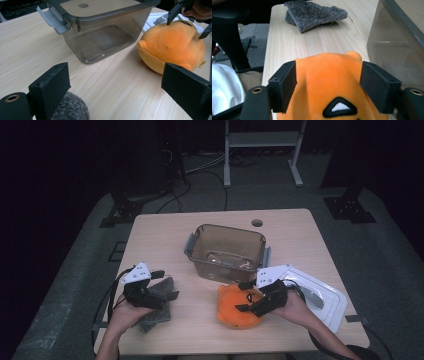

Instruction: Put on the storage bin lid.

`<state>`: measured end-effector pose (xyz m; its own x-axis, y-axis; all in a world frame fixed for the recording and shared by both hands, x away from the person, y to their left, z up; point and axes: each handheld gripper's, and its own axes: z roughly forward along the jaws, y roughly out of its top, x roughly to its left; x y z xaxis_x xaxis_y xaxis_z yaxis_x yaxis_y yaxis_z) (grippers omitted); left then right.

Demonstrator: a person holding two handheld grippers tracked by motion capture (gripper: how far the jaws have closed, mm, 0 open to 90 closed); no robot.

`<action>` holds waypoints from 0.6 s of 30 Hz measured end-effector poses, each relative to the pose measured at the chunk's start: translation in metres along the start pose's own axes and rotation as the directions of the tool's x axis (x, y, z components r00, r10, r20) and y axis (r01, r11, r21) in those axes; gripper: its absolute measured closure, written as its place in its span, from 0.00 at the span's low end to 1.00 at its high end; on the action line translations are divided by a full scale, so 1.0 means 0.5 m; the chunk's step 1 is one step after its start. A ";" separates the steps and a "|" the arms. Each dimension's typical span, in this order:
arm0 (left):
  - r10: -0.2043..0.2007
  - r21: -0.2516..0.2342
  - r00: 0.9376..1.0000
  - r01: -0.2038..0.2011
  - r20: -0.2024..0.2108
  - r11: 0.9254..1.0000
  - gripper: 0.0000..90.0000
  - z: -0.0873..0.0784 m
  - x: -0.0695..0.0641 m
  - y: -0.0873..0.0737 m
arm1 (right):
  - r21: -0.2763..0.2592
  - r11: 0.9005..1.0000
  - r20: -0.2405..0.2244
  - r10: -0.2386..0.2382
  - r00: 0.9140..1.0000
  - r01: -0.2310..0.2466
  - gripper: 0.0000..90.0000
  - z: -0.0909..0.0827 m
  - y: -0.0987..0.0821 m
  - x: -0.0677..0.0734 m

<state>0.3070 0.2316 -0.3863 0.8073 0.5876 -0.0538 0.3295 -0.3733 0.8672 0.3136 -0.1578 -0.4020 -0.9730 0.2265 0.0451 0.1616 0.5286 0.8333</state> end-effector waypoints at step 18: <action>-0.003 -0.002 1.000 0.003 -0.008 1.000 0.08 -0.003 0.002 -0.002 | 0.056 0.998 0.030 0.007 1.000 -0.009 0.79 0.034 -0.009 0.013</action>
<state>0.3068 0.2338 -0.3864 0.8023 0.5946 -0.0523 0.3309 -0.3701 0.8681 0.3095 -0.1447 -0.4146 -0.9665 0.2542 0.0346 0.1790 0.5716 0.8008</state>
